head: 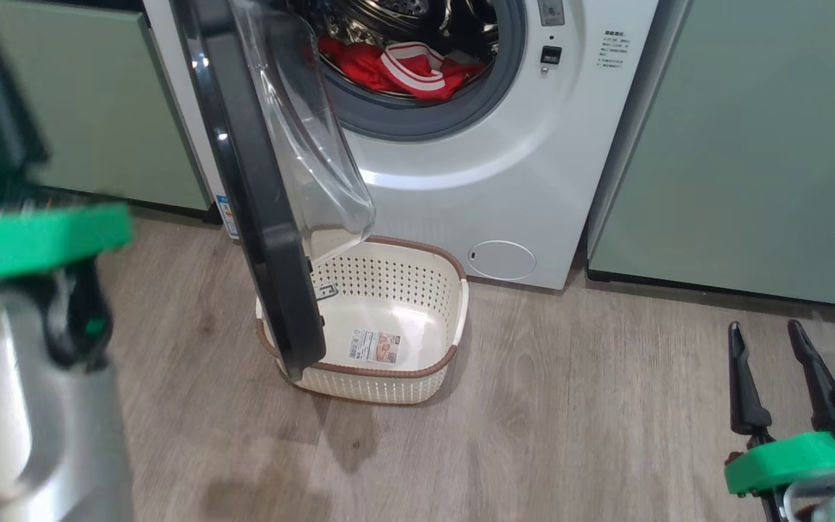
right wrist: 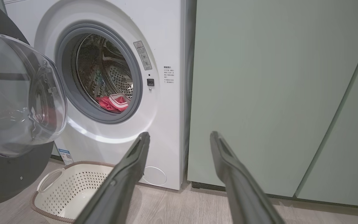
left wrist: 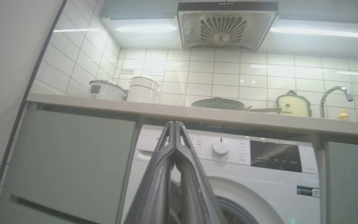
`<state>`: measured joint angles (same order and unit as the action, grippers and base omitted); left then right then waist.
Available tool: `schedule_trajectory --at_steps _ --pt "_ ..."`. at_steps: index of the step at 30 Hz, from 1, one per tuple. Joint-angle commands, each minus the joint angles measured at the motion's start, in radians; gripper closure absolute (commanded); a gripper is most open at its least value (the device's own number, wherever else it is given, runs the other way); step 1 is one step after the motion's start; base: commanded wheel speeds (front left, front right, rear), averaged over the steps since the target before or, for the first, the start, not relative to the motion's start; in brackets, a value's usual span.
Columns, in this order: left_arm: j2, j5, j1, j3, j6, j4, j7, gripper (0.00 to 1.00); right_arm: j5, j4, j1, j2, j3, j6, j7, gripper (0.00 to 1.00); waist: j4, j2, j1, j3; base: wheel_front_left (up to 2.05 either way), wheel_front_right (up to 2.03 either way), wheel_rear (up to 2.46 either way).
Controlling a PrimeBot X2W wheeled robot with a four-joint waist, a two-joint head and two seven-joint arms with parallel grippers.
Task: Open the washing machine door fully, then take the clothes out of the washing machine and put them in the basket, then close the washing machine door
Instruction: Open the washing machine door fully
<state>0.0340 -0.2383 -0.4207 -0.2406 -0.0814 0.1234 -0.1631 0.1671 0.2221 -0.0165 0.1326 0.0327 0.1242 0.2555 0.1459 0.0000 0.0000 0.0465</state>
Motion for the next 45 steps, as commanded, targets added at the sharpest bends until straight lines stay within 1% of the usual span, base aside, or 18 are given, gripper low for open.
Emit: schedule_trajectory --at_steps 1,4,5,6,7,8,9,11,12,16,20,24,28,33,36,39,45 --pt "0.017 0.001 -0.077 0.021 0.008 0.061 0.028 1.00 0.008 -0.028 -0.017 0.011 -0.016 0.007 0.006 0.00 -0.001 0.0000 0.0000 -0.004 0.00 0.00 0.00" --pt "0.017 -0.017 -0.127 0.133 0.023 0.097 0.074 1.00 0.010 -0.028 -0.021 0.012 -0.014 0.007 0.006 0.00 -0.006 0.0000 0.0000 -0.011 0.00 0.00 0.00" --pt "0.017 -0.040 -0.147 0.225 0.041 0.103 0.093 1.00 0.011 -0.027 -0.024 0.012 -0.012 0.007 0.006 0.00 -0.010 0.0000 0.0000 -0.016 0.00 0.00 0.00" --pt "0.017 -0.049 -0.151 0.274 0.052 0.104 0.099 1.00 0.012 -0.027 -0.025 0.013 -0.013 0.007 0.006 0.00 -0.013 0.0000 0.0000 -0.018 0.00 0.00 0.00" --pt "0.017 -0.049 -0.151 0.274 0.052 0.104 0.099 1.00 0.012 -0.027 -0.025 0.013 -0.013 0.007 0.006 0.00 -0.013 0.0000 0.0000 -0.018 0.00 0.00 0.00" --pt "0.017 -0.058 -0.150 0.323 0.064 0.106 0.103 1.00 0.012 -0.027 -0.027 0.013 -0.014 0.007 0.006 0.00 -0.016 0.0000 0.0000 -0.020 0.00 0.00 0.00" --pt "0.016 -0.074 -0.143 0.417 0.087 0.101 0.110 1.00 0.012 -0.027 -0.030 0.014 -0.016 0.007 0.006 0.00 -0.023 0.0000 0.0000 -0.024 0.00 0.00 0.00" --pt "0.016 -0.084 -0.128 0.496 0.108 0.089 0.112 1.00 0.013 -0.026 -0.033 0.014 -0.017 0.007 0.006 0.00 -0.030 0.0000 0.0000 -0.028 0.00 0.00 0.00" --pt "0.016 -0.084 -0.128 0.496 0.108 0.089 0.112 1.00 0.013 -0.026 -0.033 0.014 -0.017 0.007 0.006 0.00 -0.030 0.0000 0.0000 -0.028 0.00 0.00 0.00" --pt "0.016 -0.098 -0.072 0.625 0.140 0.040 0.106 1.00 0.013 -0.030 -0.033 0.013 -0.011 0.007 0.006 0.00 -0.037 0.0000 0.0000 -0.035 0.00 0.00 0.00" --pt "0.016 -0.091 -0.003 0.722 0.155 -0.028 0.079 1.00 0.010 -0.028 -0.031 0.011 -0.002 0.007 0.006 0.00 -0.039 0.0000 0.0000 -0.042 0.00 0.00 0.00" --pt "0.016 -0.087 0.073 0.803 0.152 -0.122 0.045 1.00 0.005 -0.027 -0.033 0.006 0.011 0.007 0.006 0.00 -0.037 0.0000 0.0000 -0.047 0.00 0.00 0.00" --pt "0.016 -0.101 0.125 0.848 0.139 -0.240 -0.004 1.00 0.005 -0.028 -0.034 0.006 0.012 0.007 0.006 0.00 -0.034 0.0000 0.0000 -0.052 0.00 0.00 0.00" --pt "0.016 -0.123 0.136 0.836 0.143 -0.401 -0.061 1.00 0.005 -0.024 -0.036 0.009 0.009 0.007 0.006 0.00 -0.033 0.0000 0.0000 -0.053 0.00 0.00 0.00" --pt "0.016 -0.112 0.113 0.815 0.154 -0.469 -0.087 1.00 0.006 -0.023 -0.035 0.012 0.009 0.007 0.006 0.00 -0.030 0.0000 0.0000 -0.053 0.00 0.00 0.00" --pt "0.016 -0.132 0.089 0.787 0.156 -0.514 -0.096 1.00 0.008 -0.021 -0.032 0.014 0.009 0.007 0.006 0.00 -0.026 0.0000 0.0000 -0.054 0.00 0.00 0.00" --pt "0.016 -0.122 0.058 0.690 0.168 -0.533 -0.098 1.00 0.007 -0.023 -0.033 0.016 0.005 0.007 0.006 0.00 -0.016 0.0000 0.0000 -0.057 0.00 0.00 0.00"
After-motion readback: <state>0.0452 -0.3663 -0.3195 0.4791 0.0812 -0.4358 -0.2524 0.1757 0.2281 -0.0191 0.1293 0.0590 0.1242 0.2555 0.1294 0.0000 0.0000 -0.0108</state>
